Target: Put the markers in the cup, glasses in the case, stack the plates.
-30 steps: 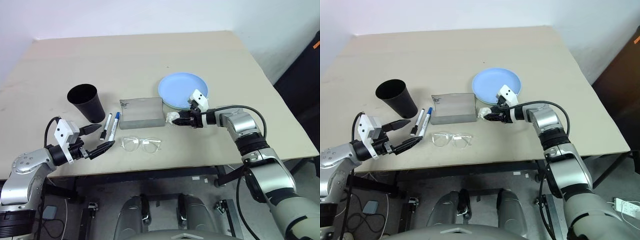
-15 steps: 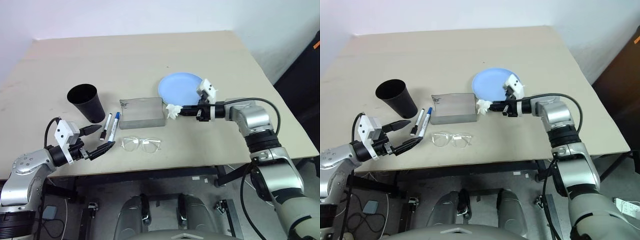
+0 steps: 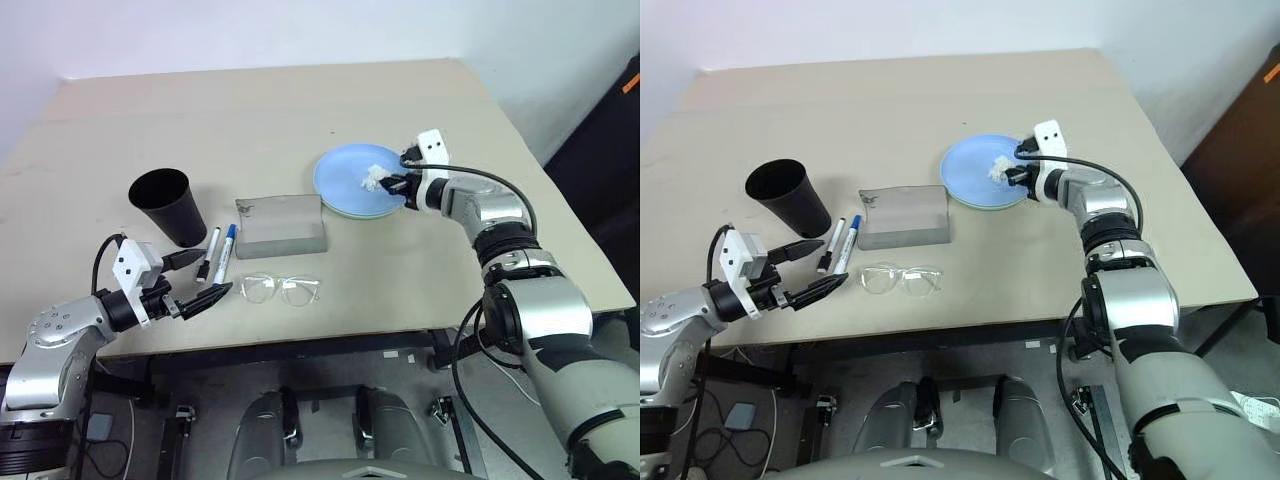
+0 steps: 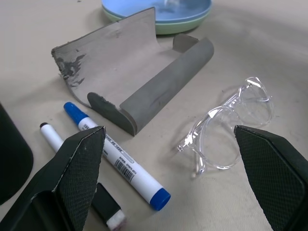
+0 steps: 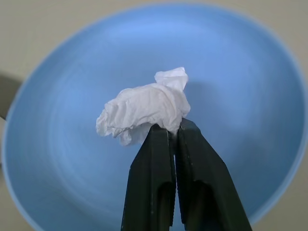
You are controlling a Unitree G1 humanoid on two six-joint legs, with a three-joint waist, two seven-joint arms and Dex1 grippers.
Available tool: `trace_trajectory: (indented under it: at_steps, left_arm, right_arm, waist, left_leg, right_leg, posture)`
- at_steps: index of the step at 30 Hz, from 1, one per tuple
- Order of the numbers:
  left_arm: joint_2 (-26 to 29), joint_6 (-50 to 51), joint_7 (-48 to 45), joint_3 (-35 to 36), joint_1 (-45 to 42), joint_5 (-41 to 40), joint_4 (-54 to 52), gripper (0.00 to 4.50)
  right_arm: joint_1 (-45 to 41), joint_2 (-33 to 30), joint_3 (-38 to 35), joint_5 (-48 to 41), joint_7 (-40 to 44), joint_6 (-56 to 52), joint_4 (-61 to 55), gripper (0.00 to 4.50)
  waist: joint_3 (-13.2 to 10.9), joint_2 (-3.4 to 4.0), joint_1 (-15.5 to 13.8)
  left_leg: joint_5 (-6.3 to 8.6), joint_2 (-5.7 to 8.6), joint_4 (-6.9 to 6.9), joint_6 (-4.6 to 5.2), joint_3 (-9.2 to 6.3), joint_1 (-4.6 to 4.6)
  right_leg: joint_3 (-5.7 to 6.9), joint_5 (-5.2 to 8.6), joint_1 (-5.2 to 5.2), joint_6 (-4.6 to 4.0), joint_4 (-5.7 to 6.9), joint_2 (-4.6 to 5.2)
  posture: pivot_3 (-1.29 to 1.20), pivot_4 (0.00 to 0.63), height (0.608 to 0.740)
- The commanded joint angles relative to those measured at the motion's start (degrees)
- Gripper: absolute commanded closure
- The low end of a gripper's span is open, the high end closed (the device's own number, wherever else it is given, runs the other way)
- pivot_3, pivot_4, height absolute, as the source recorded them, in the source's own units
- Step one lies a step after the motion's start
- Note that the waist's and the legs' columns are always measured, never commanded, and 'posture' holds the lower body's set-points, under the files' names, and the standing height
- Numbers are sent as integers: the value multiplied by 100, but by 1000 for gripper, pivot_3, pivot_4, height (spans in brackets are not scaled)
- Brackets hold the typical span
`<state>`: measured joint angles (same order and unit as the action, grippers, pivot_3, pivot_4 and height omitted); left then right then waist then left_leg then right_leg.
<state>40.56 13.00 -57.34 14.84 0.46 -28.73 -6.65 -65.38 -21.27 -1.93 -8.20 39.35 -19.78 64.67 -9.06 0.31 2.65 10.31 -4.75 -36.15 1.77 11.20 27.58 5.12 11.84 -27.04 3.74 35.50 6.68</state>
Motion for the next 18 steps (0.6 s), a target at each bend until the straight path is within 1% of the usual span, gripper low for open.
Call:
trace_trajectory:
  at_steps: [1, 2, 3, 6, 10, 11, 14, 15, 16, 18]
  left_arm:
    - [55, -110, -35, 154, 50, -18, -66, 0]
    - [60, -106, -35, 158, 46, -22, -64, 0]
    - [67, -99, -38, 161, 41, -27, -67, 0]
    - [90, -93, -60, 165, 25, -34, -51, 0]
    - [113, -118, -92, 248, -49, -62, 74, 0]
    - [120, -115, -108, 272, -57, -78, 96, 0]
    - [165, -128, -192, 358, -31, -100, 158, 0]
    - [174, -136, -212, 375, -26, -100, 177, 0]
    - [179, -72, -223, 459, 0, -185, 133, 0]
    - [205, 204, -226, 661, 61, -486, -60, 0]
  right_arm:
    - [-398, 12, -256, -125, 72, -88, 72, 3418]
    - [-418, 17, -287, -148, 157, -139, 72, 3036]
    - [-428, 16, -296, -149, 243, -174, 48, 2774]
    - [-456, -18, -291, -122, 398, -230, -63, 1648]
    - [-431, -157, -158, -73, 858, -258, -473, 254]
    - [-392, -182, -150, -137, 1060, -340, -718, 25]
    - [-161, -210, -28, -435, 1779, -944, -1867, 25]
    - [-80, -215, 17, -486, 1902, -1107, -2161, 25]
    - [57, -283, 275, -580, 2303, -1490, -2718, 25]
    - [243, -338, 608, -747, 2725, -2104, -3499, 25]
  waist:
    - [0, 0, 10]
    - [0, 0, 10]
    - [0, 0, 8]
    - [0, 0, 7]
    - [0, 1, -2]
    - [0, 0, -2]
    - [0, 0, -2]
    - [0, 0, -3]
    - [0, 0, -1]
    - [0, 0, 3]
  left_leg:
    - [0, 0, -2, 0, 0, -1]
    - [0, -1, -3, 0, 0, -5]
    - [0, -2, -4, 0, -1, -9]
    - [0, -6, -4, -1, -7, -16]
    - [0, -6, -8, -1, -8, -16]
    - [0, -6, -9, -1, -8, -15]
    - [0, -6, -9, -1, -9, -13]
    - [0, -6, -8, -1, -10, -13]
    - [0, -7, -8, -1, -12, -13]
    - [0, -8, -7, -1, -13, -12]
  right_leg:
    - [0, 0, 0, 0, 3, -1]
    - [0, 0, 2, 0, 5, -3]
    - [0, 0, 4, 0, 7, -4]
    - [0, 1, 1, -1, 22, -3]
    - [0, 1, -16, -2, 39, 3]
    - [0, 1, -16, -2, 42, 5]
    - [0, 1, -16, -2, 44, 5]
    - [0, 1, -17, -2, 44, 5]
    - [0, 2, -17, -2, 44, 5]
    - [0, 2, -20, -3, 43, 5]
  posture:
    - [0, 150, 711]
    - [0, 150, 711]
    - [0, 150, 711]
    - [0, 150, 711]
    - [0, 150, 711]
    - [0, 150, 711]
    - [0, 150, 711]
    - [0, 150, 711]
    - [0, 150, 711]
    - [0, 150, 711]
